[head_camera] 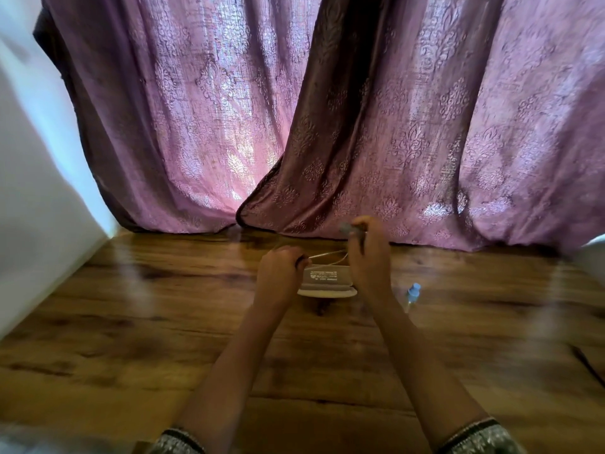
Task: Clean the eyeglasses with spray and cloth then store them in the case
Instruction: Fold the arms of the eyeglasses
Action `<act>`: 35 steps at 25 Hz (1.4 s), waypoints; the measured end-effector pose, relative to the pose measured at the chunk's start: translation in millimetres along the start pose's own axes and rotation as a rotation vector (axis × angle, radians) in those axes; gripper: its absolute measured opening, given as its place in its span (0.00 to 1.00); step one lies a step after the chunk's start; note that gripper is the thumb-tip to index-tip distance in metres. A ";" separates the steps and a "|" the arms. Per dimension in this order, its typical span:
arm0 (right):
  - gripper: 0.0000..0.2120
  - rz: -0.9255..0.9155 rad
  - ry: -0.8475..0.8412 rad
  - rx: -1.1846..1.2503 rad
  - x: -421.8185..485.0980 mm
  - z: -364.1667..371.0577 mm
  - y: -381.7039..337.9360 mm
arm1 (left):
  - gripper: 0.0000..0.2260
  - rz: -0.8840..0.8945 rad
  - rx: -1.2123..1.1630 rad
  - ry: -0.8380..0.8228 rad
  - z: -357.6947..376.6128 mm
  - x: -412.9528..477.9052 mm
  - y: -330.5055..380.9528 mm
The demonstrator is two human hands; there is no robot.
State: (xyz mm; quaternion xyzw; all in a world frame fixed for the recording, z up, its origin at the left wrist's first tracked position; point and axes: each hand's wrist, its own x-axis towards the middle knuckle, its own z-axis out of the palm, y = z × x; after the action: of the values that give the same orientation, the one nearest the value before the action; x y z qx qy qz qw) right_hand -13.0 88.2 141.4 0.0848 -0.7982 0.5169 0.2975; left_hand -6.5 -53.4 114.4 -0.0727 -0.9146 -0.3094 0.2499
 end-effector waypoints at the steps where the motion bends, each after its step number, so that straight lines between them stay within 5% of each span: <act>1: 0.07 -0.106 -0.084 -0.079 -4.3 8.2 0.6 | 0.03 0.018 0.017 -0.002 0.7 1.8 1.1; 5: 0.22 -0.280 -0.332 -0.409 -19.2 29.3 21.2 | 0.07 0.079 -0.014 0.047 0.3 8.2 2.0; 8: 0.19 -0.251 -0.403 -0.357 -18.5 21.4 34.4 | 0.06 0.083 -0.012 0.058 -1.6 9.6 0.3; 15: 0.11 -0.239 -0.148 -0.525 1.4 -12.0 39.2 | 0.05 0.054 -0.079 0.046 -4.6 7.9 -4.3; 23: 0.11 -0.234 -0.231 -0.410 -11.8 -0.7 30.6 | 0.03 0.082 -0.011 0.045 -5.8 7.4 0.9; 29: 0.13 -0.216 -0.055 -0.475 -2.2 -26.3 45.5 | 0.03 0.098 -0.041 0.042 -8.0 8.9 1.7; 35: 0.15 -0.252 -0.218 -0.399 -18.5 -4.6 26.6 | 0.06 0.151 -0.016 0.011 0.9 12.8 14.0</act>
State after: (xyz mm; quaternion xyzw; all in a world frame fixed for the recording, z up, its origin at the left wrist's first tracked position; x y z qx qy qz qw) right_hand -8.0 101.1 111.7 0.1786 -0.8949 0.2958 0.2826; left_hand -13.9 -42.0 127.6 -0.1419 -0.9027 -0.2972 0.2769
